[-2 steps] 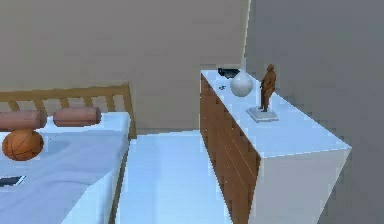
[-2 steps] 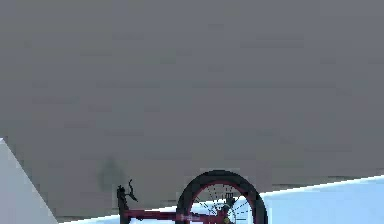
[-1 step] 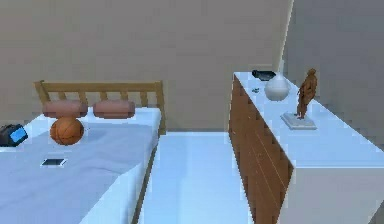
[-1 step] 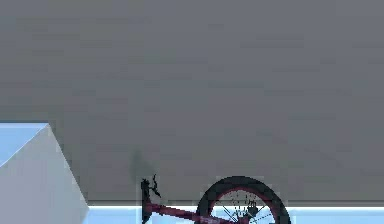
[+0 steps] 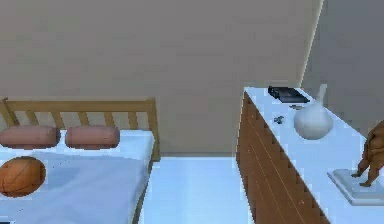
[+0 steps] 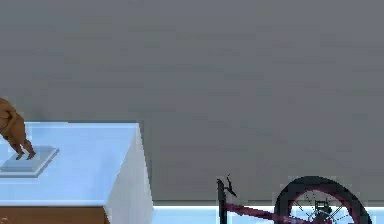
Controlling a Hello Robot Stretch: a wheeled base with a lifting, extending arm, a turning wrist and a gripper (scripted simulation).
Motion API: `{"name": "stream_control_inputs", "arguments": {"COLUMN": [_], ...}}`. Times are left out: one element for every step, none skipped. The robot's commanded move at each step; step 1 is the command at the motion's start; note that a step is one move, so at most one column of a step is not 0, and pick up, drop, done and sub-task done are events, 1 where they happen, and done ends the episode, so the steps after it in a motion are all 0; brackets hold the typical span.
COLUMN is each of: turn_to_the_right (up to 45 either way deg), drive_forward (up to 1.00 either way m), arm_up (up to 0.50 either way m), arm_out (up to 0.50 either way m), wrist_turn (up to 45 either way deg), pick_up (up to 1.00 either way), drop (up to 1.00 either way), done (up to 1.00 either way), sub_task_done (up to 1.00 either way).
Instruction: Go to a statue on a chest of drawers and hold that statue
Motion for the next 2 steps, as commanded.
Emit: {"name": "stream_control_inputs", "arguments": {"turn_to_the_right": [-39.0, 0.0], "drive_forward": [0.00, 0.00], "arm_up": [0.00, 0.50], "arm_out": [0.00, 0.00], "wrist_turn": [0.0, 0.0], "pick_up": [0.00, 0.00], "drop": [0.00, 0.00], "done": [0.00, 0.00], "sub_task_done": [0.00, 0.00]}}
